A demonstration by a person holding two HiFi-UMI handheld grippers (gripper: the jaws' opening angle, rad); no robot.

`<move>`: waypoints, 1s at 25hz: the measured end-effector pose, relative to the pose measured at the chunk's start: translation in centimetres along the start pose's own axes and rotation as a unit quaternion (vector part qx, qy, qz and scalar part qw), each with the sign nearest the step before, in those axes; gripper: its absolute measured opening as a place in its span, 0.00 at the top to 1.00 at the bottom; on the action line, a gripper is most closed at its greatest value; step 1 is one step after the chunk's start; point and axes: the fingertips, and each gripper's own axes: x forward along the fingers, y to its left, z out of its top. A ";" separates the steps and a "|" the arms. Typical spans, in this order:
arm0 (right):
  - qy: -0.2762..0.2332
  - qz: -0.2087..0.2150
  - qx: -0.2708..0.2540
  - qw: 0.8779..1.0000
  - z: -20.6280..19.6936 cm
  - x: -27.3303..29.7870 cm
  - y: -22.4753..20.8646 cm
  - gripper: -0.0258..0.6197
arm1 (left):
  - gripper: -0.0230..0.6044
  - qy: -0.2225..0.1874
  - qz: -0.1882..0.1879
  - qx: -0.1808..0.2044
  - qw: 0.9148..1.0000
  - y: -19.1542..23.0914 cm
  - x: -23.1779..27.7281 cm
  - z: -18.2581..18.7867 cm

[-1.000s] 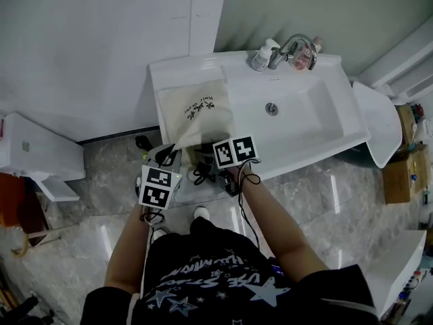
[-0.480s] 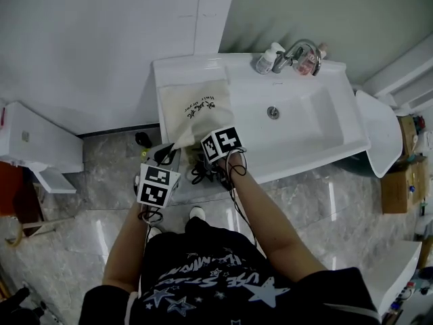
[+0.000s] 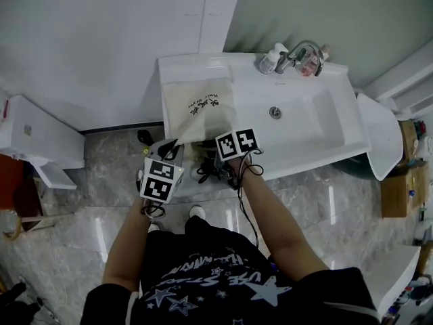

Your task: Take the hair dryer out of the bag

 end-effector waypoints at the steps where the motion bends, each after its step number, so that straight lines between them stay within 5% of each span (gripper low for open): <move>1: -0.004 0.011 0.007 1.000 -0.1 -0.2 0.2 0.63 | 0.89 -0.001 0.000 -0.001 1.000 0.0 -0.1 0.0; 9: -0.005 0.058 -0.004 0.998 -1.4 -1.8 2.3 0.63 | 0.89 -0.004 0.010 -0.014 1.000 0.4 -0.4 0.0; 13: 0.005 0.042 -0.045 0.998 -3.1 -2.1 2.7 0.63 | 0.89 0.002 0.012 -0.016 1.000 0.7 -0.7 0.0; 25: -0.010 0.057 -0.044 0.997 -6.8 -3.3 7.4 0.63 | 0.89 -0.006 -0.008 -0.033 0.999 0.6 -1.6 -0.3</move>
